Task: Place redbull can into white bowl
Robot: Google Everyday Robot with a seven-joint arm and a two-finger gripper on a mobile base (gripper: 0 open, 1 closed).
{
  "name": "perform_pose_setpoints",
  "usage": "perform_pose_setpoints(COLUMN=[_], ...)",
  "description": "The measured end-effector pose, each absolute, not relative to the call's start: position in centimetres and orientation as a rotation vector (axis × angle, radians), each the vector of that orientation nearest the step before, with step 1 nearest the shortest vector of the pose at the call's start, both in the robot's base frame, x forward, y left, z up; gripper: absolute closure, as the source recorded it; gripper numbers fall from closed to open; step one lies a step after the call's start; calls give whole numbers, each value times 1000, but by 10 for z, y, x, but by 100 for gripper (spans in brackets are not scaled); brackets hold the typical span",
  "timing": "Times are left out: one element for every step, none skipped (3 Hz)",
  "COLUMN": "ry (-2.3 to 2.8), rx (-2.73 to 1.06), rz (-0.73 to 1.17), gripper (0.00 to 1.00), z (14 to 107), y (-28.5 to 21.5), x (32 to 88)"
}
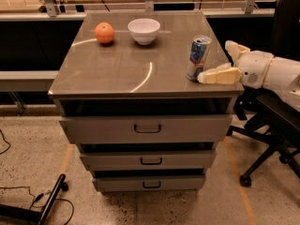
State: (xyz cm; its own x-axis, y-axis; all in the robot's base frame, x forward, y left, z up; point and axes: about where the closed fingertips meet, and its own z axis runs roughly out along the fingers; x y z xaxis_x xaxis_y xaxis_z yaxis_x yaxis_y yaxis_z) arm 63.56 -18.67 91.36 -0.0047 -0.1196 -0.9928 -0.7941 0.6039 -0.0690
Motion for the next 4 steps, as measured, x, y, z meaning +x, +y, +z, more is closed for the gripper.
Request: perform_pose_setpoints(ry=[1461,1406,1391,1393], rx=[-781,-787,-813,-841], rz=[645,650,649,645], gripper=[0,0,0,0], z=[907,906,908,909], y=[-183,-173,-164,-156], x=[641,650,656,665])
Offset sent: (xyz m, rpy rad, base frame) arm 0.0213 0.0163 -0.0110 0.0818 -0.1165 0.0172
